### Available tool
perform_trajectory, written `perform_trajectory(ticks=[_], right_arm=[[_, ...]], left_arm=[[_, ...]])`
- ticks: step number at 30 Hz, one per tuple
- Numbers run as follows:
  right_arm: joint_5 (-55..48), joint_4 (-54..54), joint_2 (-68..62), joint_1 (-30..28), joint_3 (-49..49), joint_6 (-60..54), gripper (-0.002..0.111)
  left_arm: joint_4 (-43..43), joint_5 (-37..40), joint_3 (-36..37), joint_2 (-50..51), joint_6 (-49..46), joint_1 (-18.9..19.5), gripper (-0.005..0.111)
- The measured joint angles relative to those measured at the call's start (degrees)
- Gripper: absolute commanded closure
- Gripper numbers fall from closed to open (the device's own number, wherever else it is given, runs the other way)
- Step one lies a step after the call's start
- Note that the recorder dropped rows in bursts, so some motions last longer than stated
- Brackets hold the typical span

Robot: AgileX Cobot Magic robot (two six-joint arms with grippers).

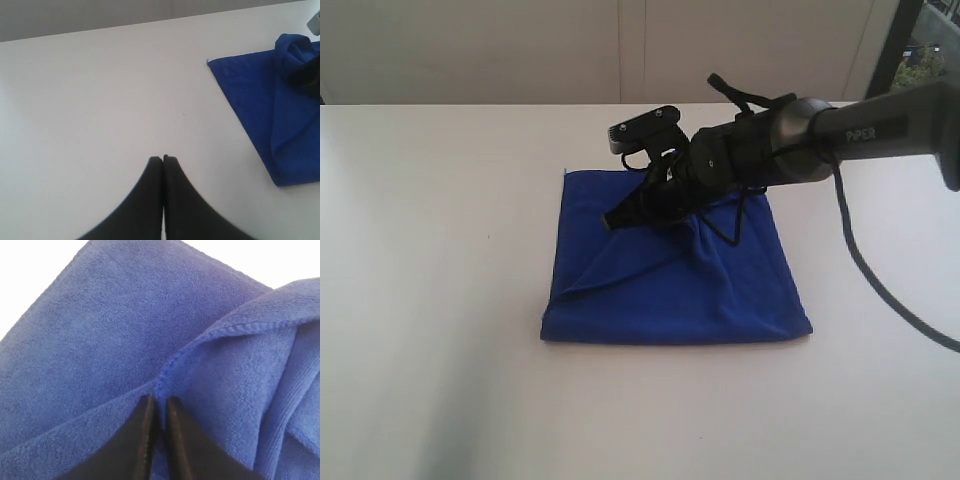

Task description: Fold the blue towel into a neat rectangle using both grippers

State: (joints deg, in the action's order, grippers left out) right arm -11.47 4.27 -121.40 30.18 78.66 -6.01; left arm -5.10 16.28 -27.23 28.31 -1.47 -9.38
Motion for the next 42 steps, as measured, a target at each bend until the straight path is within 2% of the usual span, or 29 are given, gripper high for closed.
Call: perform_trajectory(ticks=[2,10,18,23,27,30,36,42], right_arm=[[-1.55,0.08,1.55,0.00,0.00,0.00,0.083],[-8.08,-0.03,8.38,-0.61,0.00,0.00,0.083],[-11.04,3.30,9.07,-10.36,0.00,-0.75,0.103],[-11.84,18.61,6.93,-16.87,0.00,-13.06,0.108],[-16.87,40.52,4.26,-21.68,0.00,-31.84,0.108],[-19.99,53.34,2.13,-24.27,0.00,-40.85,0.108],[-21.06,64.20,-1.02,-25.20,0.00,-47.31,0.106],[-21.37,70.90,-3.27,-24.95,0.00,-52.09,0.088]], left_arm=[[0.00,0.00,0.00,0.00,0.00,0.00,0.107],[0.00,0.00,0.00,0.00,0.00,0.00,0.107],[0.00,0.00,0.00,0.00,0.00,0.00,0.107],[0.00,0.00,0.00,0.00,0.00,0.00,0.107],[0.00,0.00,0.00,0.00,0.00,0.00,0.107],[0.00,0.00,0.00,0.00,0.00,0.00,0.107],[0.00,0.00,0.00,0.00,0.00,0.00,0.107],[0.00,0.00,0.00,0.00,0.00,0.00,0.107]])
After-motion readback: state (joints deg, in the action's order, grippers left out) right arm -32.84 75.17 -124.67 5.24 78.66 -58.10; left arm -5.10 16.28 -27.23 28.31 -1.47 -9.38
